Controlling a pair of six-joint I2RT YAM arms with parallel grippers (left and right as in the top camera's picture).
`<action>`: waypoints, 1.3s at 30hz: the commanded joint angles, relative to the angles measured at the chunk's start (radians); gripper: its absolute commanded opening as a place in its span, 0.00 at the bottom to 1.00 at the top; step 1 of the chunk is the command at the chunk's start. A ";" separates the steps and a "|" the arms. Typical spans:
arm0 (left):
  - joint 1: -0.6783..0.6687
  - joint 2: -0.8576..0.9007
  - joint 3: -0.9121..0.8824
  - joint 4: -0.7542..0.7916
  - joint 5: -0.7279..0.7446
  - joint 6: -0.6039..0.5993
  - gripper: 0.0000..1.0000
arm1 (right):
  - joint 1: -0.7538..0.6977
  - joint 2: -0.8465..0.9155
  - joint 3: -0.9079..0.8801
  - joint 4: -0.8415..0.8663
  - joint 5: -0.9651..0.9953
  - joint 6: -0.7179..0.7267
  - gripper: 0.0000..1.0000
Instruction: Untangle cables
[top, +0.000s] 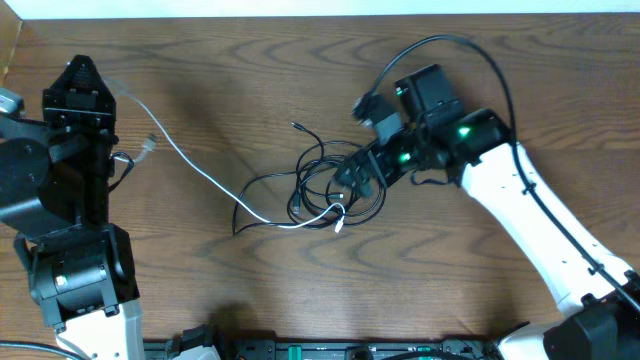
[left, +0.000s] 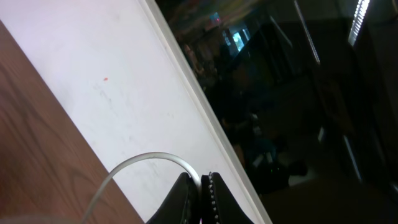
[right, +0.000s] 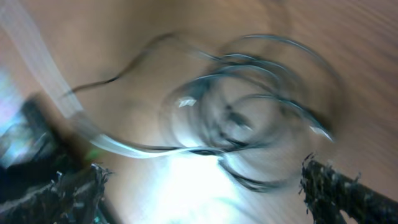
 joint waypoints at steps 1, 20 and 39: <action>0.004 -0.002 0.015 0.002 0.053 0.020 0.08 | 0.079 0.007 0.001 0.000 -0.134 -0.195 0.99; 0.004 -0.002 0.015 -0.082 0.148 0.020 0.07 | 0.393 0.187 0.001 0.250 -0.016 -0.177 0.90; 0.004 -0.002 0.015 -0.098 0.148 0.020 0.08 | 0.436 0.240 0.001 0.262 -0.008 -0.161 0.25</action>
